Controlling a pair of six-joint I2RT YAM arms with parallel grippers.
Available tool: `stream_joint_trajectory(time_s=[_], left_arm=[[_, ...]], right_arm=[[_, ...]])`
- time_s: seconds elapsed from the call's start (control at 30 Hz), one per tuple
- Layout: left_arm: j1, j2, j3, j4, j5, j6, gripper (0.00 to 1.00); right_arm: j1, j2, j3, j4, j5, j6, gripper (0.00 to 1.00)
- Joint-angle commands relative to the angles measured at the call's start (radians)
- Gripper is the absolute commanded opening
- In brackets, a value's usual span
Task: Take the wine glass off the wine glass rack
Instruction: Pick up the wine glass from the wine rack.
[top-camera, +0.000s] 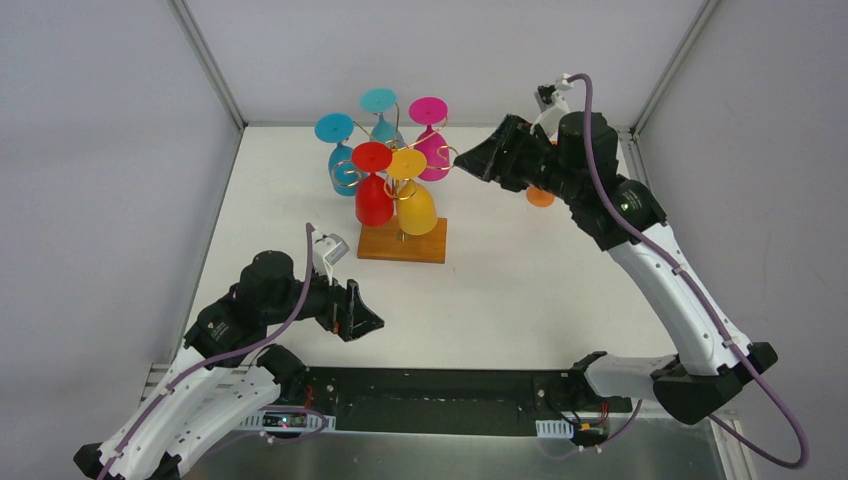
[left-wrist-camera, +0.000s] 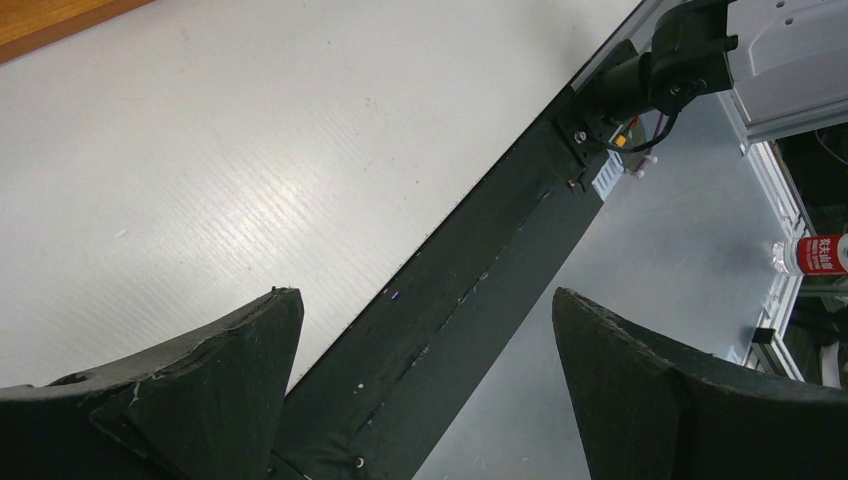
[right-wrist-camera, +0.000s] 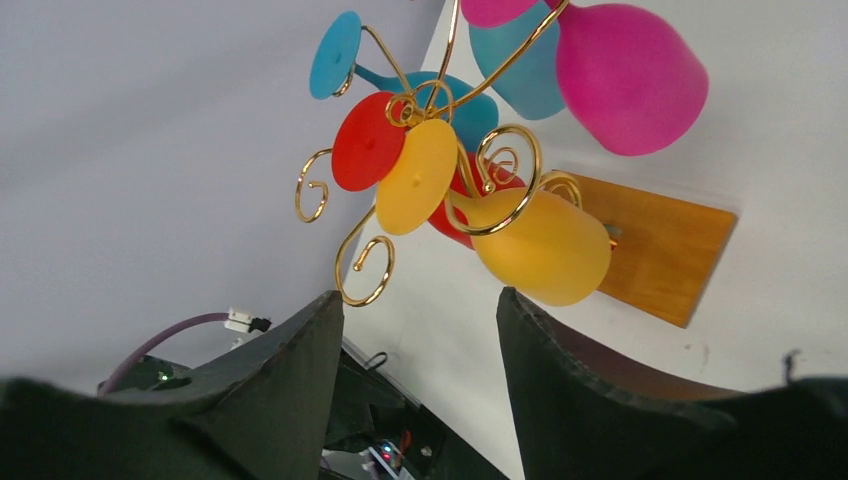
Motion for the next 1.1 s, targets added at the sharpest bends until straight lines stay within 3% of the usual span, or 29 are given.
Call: stream_joint_trajectory(time_s=[0.0,0.13,0.2,0.4,0.67,1.07], left_arm=[[-0.003,-0.013,0.031,0.01,-0.024,0.012,0.99],[-0.003,-0.017,0.03,0.009,-0.027,0.012,0.99],[-0.003,-0.021,0.031,0.007,-0.032,0.011,0.99],[-0.003,-0.031,0.03,0.005,-0.042,0.009,0.99],[-0.003,-0.032,0.029,0.003,-0.048,0.007,0.99],[-0.003,-0.035,0.031,0.002,-0.049,0.008,0.99]], right_arm=[[0.055,-0.078,-0.107,0.187,0.132,0.191,0.58],[0.098,-0.095,-0.206,0.286,0.132,0.191,0.58],[0.122,-0.099,-0.246,0.332,0.243,0.354,0.53],[0.191,-0.091,-0.348,0.517,0.365,0.487,0.48],[0.255,-0.047,-0.385,0.623,0.511,0.585,0.42],[0.299,0.01,-0.363,0.623,0.561,0.596,0.39]])
